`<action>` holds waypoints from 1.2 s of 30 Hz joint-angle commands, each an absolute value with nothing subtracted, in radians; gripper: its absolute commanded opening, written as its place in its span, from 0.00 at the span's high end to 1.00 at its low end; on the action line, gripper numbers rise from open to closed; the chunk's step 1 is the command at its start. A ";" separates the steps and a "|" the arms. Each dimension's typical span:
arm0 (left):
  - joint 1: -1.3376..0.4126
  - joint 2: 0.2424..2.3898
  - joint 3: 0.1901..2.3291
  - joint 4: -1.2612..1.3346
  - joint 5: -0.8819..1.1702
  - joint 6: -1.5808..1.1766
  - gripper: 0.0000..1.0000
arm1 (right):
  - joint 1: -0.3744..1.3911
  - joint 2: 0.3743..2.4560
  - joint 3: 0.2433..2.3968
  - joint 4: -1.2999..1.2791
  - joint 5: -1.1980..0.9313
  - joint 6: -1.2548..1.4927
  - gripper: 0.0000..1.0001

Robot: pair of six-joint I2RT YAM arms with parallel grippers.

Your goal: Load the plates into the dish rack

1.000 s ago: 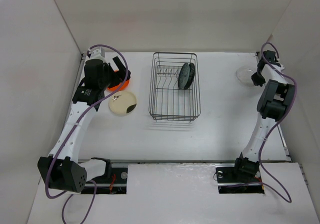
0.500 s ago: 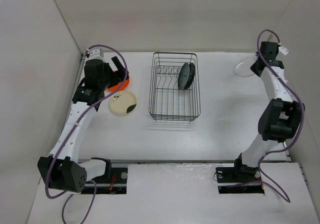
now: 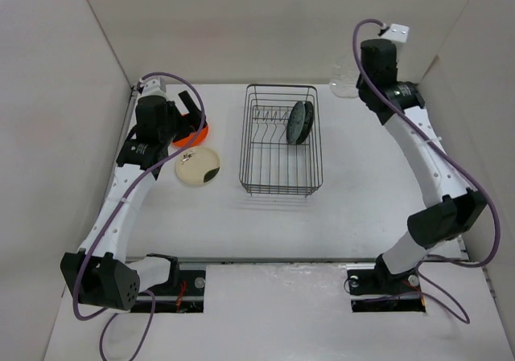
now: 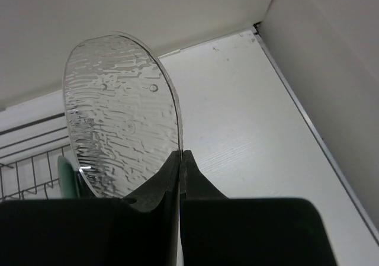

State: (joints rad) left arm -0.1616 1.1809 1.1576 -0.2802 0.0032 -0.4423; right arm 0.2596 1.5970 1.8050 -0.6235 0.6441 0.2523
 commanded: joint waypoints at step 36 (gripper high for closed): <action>-0.158 1.140 1.177 -0.278 -0.011 -0.456 0.00 | 0.713 2.261 2.462 -0.953 1.213 0.117 1.00</action>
State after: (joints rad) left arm -0.1616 1.1763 1.1580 -0.3054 -0.0277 -0.4507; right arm 0.7082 2.2681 2.3989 -0.9611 1.1687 0.1333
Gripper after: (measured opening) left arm 0.997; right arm 0.020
